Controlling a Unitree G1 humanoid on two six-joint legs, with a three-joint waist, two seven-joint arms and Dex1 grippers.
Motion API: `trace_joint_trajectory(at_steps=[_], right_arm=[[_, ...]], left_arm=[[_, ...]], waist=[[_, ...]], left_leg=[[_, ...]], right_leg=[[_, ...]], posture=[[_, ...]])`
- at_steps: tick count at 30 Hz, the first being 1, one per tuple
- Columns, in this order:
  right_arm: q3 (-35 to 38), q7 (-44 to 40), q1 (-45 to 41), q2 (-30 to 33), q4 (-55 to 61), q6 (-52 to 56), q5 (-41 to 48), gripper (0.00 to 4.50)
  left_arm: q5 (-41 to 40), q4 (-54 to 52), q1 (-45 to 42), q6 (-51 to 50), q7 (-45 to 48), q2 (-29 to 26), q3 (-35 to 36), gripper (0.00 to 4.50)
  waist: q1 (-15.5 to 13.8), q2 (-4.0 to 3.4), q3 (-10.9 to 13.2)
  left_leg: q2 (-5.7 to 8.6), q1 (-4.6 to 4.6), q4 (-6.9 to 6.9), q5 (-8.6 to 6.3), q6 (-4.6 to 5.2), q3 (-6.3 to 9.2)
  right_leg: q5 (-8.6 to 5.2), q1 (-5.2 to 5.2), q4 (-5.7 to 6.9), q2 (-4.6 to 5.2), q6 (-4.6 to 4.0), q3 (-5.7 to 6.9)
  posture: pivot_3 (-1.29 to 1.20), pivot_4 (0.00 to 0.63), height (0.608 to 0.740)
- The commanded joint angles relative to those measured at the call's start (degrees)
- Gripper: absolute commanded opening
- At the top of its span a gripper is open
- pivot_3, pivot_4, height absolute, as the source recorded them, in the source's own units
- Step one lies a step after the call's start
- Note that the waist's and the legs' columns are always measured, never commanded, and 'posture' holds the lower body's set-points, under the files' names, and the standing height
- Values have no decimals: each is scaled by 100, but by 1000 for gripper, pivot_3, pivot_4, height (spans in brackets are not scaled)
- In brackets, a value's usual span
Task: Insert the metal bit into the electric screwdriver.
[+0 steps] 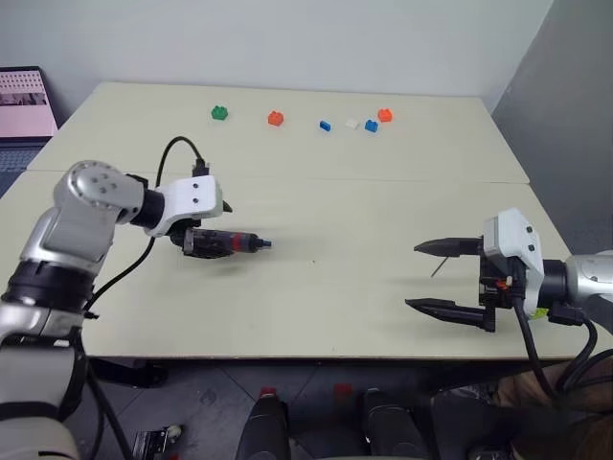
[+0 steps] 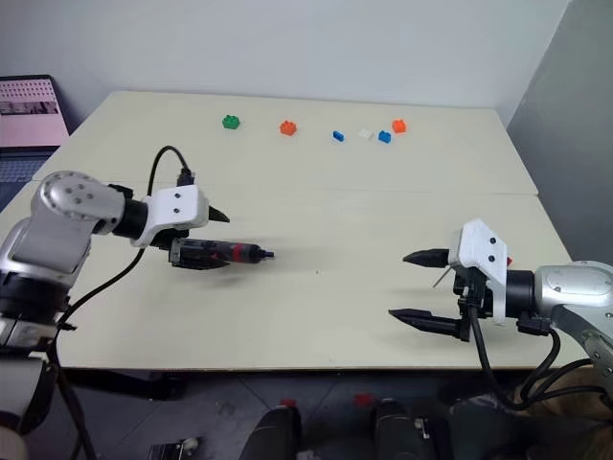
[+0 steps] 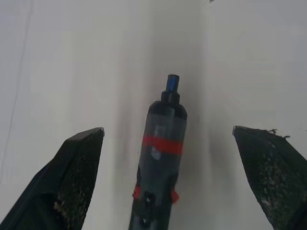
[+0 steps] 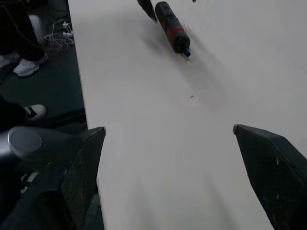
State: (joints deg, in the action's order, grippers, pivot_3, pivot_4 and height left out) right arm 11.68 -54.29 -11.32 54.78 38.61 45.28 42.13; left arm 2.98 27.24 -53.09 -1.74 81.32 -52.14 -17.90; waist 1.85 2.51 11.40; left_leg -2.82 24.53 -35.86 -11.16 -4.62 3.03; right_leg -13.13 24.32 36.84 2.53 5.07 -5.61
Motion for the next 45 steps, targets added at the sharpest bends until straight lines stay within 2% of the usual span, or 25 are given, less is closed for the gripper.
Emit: trace_joint_trajectory(at_steps=[1,4,12,30,34,41,42,45], right_arm=[[78,188,97,-82,277,-53,129,4483],[143,350,251,-156,468,-18,203,4483],[254,623,392,-126,748,66,454,4483],[300,824,286,-27,786,16,914,4483],[261,820,271,-14,772,9,912,4500],[263,853,235,-18,753,53,986,4500],[276,843,252,-8,760,51,986,4500],[321,839,282,9,775,64,1013,4500]], left_arm=[[322,578,-476,619,193,202,-177,4500],[847,1071,-780,1054,122,492,-555,4500],[1368,1973,-1078,1506,-95,1066,-800,4500],[1850,3110,-1352,2063,-482,1395,-807,4500],[1779,3143,-1274,2025,-524,1498,-749,3816],[1828,3204,-1210,2029,-569,1605,-792,2224],[1833,3206,-1201,2036,-564,1603,-796,1816],[1818,3202,-1176,2065,-555,1599,-785,1624]], waist=[[1,0,0],[2,0,0],[0,1,0],[0,1,0],[0,1,-1],[-18,2,-1],[-18,1,-1],[-18,1,-2]], left_leg=[[0,1,0,0,0,2],[0,2,-3,0,0,3],[0,3,-12,1,1,8],[0,4,-18,1,2,14],[0,2,-18,1,2,14],[2,1,-23,3,3,17],[2,0,-23,3,4,18],[2,-1,-23,3,4,19]], right_leg=[[0,0,0,-1,0,0],[0,0,3,-2,2,-1],[2,-2,9,-3,5,-1],[5,-8,12,-6,11,-1],[5,-12,13,-6,10,-1],[7,-18,14,-5,12,0],[7,-18,15,-6,13,0],[7,-19,17,-6,13,0]], posture=[[0,150,740],[0,150,740],[0,150,740],[0,150,740],[0,150,740],[0,150,740],[0,150,740],[0,150,740]])
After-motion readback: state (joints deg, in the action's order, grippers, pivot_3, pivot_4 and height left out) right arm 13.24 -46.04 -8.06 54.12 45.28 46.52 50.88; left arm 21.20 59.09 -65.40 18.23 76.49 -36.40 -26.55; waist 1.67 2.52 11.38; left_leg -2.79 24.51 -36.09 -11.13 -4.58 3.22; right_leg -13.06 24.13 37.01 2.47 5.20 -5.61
